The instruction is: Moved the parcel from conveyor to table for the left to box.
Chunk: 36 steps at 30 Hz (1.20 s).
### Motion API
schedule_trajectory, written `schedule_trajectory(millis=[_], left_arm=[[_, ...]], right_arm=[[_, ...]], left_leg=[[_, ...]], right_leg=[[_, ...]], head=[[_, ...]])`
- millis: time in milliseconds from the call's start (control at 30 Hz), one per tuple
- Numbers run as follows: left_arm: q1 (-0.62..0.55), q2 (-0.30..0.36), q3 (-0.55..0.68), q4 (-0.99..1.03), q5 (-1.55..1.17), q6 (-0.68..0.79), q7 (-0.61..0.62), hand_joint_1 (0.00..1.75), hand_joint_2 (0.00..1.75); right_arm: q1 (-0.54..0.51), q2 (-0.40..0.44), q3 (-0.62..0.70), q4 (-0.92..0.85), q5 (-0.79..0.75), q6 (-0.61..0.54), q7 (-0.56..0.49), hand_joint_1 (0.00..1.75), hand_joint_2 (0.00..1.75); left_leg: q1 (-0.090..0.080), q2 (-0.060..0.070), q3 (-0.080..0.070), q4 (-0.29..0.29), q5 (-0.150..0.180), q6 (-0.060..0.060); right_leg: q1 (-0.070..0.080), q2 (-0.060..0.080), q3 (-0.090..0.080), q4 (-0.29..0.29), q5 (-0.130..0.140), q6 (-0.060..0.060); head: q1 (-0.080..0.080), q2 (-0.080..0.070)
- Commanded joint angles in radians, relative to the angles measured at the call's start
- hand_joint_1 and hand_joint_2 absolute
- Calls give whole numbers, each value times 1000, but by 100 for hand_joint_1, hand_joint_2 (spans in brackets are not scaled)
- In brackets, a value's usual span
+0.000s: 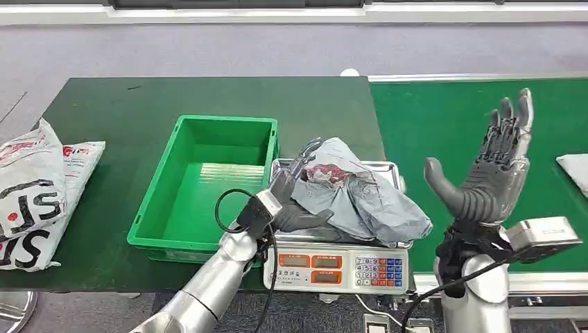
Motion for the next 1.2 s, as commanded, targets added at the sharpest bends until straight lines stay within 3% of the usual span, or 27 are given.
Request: schedule_trajectory(millis=[33, 300, 433, 467, 533, 633, 667, 733, 800, 967, 1200], left_arm=[[-71, 6, -61, 138, -7, 3, 3, 0, 175], [-75, 6, -71, 144, -20, 17, 13, 0, 175], [-113, -3, -152, 229, -132, 128, 90, 0, 175], [-183, -3, -343, 296, -235, 104, 329, 0, 175], [-250, -3, -568, 311, -127, 94, 541, 0, 175], [-264, -3, -608, 317, -83, 103, 550, 0, 175], [-287, -3, -691, 344, -78, 151, 603, 0, 175], [-307, -3, -744, 364, -51, 180, 658, 0, 175], [-327, -3, -764, 395, -39, 196, 694, 0, 175], [-337, -3, -734, 468, 57, 158, 636, 0, 175], [-343, -3, -725, 459, 101, 179, 629, 0, 175]], right_arm=[[-13, 27, -66, -3, -5, -2, 0, 0, 175], [-10, 23, -65, -2, -10, -5, -2, 0, 175], [23, 1, -54, -1, -26, -23, -12, 0, 175], [38, 8, -53, 3, -27, -31, -12, 0, 175], [24, 22, -44, 27, -25, -30, -8, 0, 175], [11, 26, -35, 38, -18, -32, -3, 0, 175], [8, 28, -33, 42, -12, -36, 3, 0, 175], [6, 32, -29, 49, -2, -38, 10, 0, 175], [-7, 36, -23, 68, 3, -37, 12, 0, 175], [-39, 29, -10, 100, 8, -37, 17, 0, 175], [-43, 0, -10, 97, 3, -44, 43, 0, 175]], left_leg=[[1, 0, 2, -1, 0, -1], [0, 1, 1, 0, 0, 0], [1, -1, 1, 0, 0, 0], [2, -1, 2, -1, 0, -1], [1, -4, 0, 1, 1, 0], [0, -1, 0, 0, 0, 0], [1, 0, 0, 0, 0, 0], [1, 0, 1, 0, 0, 0], [1, 1, 1, 0, 0, 0], [2, 7, 7, -4, 0, -1], [1, 5, 4, -2, 0, 0]], right_leg=[[1, -1, 3, -1, 0, -1], [1, 0, 1, -1, 0, -1], [1, -2, 2, -1, 0, -1], [2, -2, 4, -2, 0, -1], [1, -5, 1, 0, -1, -1], [1, -3, 1, -1, 0, -1], [1, -2, 2, -2, 0, -1], [1, -1, 2, -1, 0, -1], [1, 0, 2, -1, 0, -1], [3, 5, 7, -6, 2, -3], [1, 3, 5, -3, 1, -1]], head=[[0, 0], [0, 0], [0, 0], [0, 0], [0, 0], [0, 0], [0, 0], [0, 0], [0, 0], [0, 0], [0, 0]])
